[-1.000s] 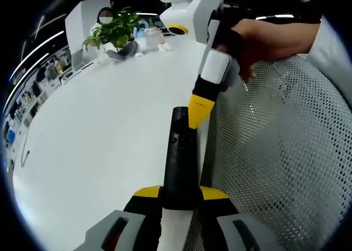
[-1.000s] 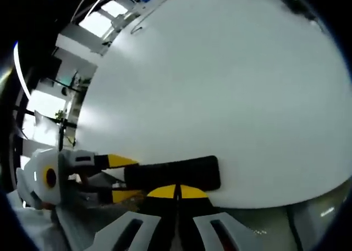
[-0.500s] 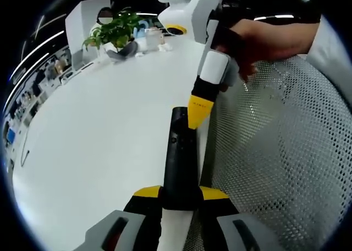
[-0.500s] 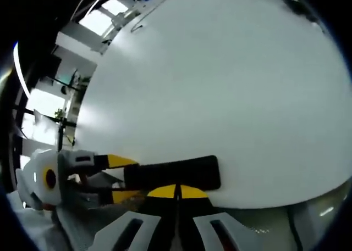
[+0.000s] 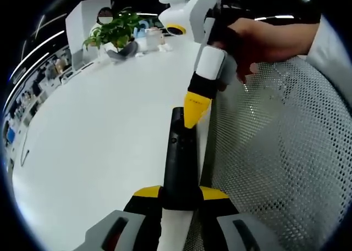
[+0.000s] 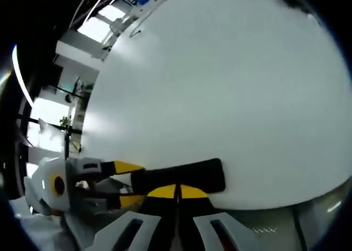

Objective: Press the specified remote control buttons in sequence, fully releasing each button before pressing the next.

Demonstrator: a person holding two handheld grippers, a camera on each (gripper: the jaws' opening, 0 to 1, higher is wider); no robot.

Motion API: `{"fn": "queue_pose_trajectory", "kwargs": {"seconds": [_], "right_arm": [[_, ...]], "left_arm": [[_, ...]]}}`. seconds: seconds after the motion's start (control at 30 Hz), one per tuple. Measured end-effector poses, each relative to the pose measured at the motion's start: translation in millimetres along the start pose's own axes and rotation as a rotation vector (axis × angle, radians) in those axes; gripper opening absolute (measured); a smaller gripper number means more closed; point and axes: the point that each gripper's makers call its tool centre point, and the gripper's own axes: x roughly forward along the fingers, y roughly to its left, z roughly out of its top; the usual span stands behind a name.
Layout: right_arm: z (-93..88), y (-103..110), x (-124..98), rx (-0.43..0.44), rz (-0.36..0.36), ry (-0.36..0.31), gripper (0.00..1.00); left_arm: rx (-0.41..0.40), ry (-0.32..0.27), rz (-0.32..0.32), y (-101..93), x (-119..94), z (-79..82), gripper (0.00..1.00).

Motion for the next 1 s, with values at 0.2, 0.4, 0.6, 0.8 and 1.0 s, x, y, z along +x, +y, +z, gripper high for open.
{"fn": "queue_pose_trajectory", "kwargs": {"seconds": [0.2, 0.4, 0.6, 0.8, 1.0], "right_arm": [[3.1, 1.3, 3.7, -0.046, -0.013, -0.021, 0.0], [-1.2, 1.6, 6.2, -0.107, -0.044, 0.009, 0.0], [-1.5, 0.4, 6.4, -0.111, -0.048, 0.011, 0.0], [-1.9, 0.3, 7.2, -0.134, -0.058, 0.012, 0.0], [-1.8, 0.6, 7.8, -0.176, -0.079, 0.013, 0.0]], "left_arm": [[0.0, 0.0, 0.0, 0.3, 0.0, -0.3, 0.24], [-0.001, -0.001, -0.001, 0.4, 0.2, -0.3, 0.24], [-0.001, -0.001, -0.001, 0.3, 0.2, -0.4, 0.24], [-0.002, -0.001, -0.002, 0.1, 0.0, -0.5, 0.24], [-0.002, 0.0, -0.002, 0.3, -0.3, -0.4, 0.24]]}}
